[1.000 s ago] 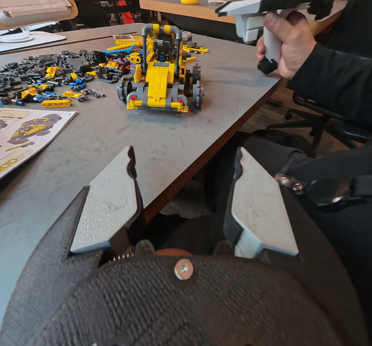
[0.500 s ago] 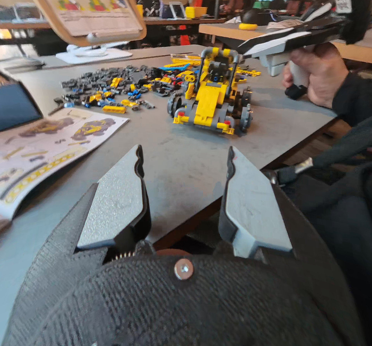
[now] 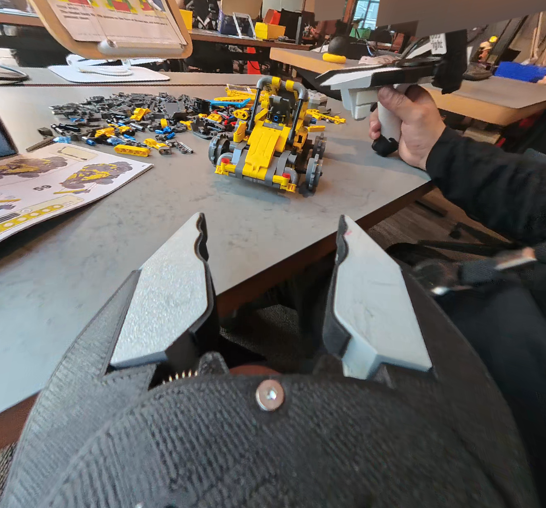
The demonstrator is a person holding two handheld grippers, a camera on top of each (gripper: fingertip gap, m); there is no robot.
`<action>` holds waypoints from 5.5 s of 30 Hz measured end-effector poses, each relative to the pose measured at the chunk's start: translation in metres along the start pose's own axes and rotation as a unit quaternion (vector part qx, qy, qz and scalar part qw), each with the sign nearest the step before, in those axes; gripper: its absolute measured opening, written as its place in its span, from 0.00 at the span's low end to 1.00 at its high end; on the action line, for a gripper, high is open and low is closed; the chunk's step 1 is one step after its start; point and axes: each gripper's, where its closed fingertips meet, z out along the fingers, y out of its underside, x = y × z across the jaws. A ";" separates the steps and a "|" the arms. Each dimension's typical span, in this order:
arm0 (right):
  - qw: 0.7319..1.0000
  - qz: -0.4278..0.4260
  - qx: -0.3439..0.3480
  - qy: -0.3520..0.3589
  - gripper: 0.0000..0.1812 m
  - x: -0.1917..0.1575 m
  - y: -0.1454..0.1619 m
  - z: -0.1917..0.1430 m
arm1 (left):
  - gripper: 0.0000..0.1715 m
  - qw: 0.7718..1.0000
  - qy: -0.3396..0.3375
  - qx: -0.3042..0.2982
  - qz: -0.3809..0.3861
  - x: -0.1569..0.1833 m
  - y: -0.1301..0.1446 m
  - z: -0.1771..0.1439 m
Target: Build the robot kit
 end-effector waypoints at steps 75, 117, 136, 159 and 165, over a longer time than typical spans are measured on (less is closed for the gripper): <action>0.989 -0.126 0.054 -0.047 0.32 -0.076 -0.057 -0.024 | 0.00 0.949 0.046 -0.294 0.100 -0.155 -0.006 0.016; 0.982 -0.098 -0.150 0.050 0.41 -0.105 -0.029 0.002 | 0.31 0.955 0.106 -0.218 0.170 -0.082 -0.019 0.042; 0.916 -0.309 -0.236 0.096 0.20 -0.099 -0.028 0.023 | 0.32 0.937 0.240 -0.074 0.243 0.025 -0.046 0.104; 0.976 -0.018 -0.188 -0.111 0.37 -0.046 0.026 0.022 | 0.45 0.918 0.270 -0.131 0.261 0.044 -0.037 0.139; 0.978 0.001 -0.167 -0.128 0.37 -0.049 0.021 0.025 | 0.49 0.920 0.254 -0.123 0.271 0.042 -0.038 0.144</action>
